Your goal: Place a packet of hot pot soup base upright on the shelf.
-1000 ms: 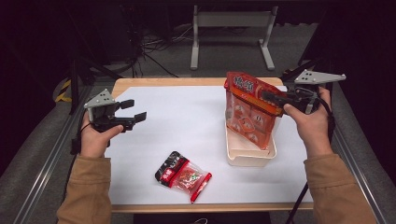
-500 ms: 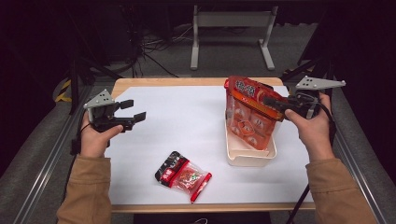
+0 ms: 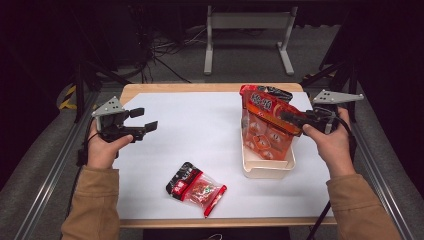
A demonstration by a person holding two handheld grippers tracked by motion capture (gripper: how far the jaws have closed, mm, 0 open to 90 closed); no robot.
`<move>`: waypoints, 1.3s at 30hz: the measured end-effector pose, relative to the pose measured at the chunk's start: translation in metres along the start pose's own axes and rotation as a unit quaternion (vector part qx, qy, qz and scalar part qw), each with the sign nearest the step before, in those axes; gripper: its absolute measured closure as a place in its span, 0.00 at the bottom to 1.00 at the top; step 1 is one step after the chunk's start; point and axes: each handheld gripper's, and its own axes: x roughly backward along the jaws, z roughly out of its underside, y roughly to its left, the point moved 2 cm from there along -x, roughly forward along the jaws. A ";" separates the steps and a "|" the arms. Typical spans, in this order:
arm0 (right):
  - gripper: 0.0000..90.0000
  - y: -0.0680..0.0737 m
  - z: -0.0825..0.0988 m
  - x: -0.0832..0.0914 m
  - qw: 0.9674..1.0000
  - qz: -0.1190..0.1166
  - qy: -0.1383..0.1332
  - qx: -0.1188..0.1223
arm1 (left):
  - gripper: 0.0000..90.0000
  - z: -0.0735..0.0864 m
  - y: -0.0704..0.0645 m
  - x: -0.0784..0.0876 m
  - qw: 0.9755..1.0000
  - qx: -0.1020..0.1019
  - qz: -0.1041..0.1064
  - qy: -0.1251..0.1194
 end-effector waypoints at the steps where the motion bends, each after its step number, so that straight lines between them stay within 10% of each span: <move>1: 0.99 0.000 0.000 0.001 1.000 0.001 0.000 -0.001 | 0.28 0.001 0.000 0.000 1.000 -0.002 -0.002 0.002; 16: 0.95 0.004 0.008 0.009 1.000 0.012 -0.013 0.006 | 0.28 0.017 -0.009 0.007 1.000 -0.012 -0.017 0.022; 26: 0.56 0.003 0.005 0.028 0.997 0.028 -0.073 0.001 | 0.28 0.027 -0.026 0.013 0.999 -0.023 -0.014 0.030; 39: 0.45 0.001 0.025 0.067 0.994 0.067 -0.091 0.003 | 0.28 0.043 -0.037 0.027 0.998 -0.019 -0.028 0.044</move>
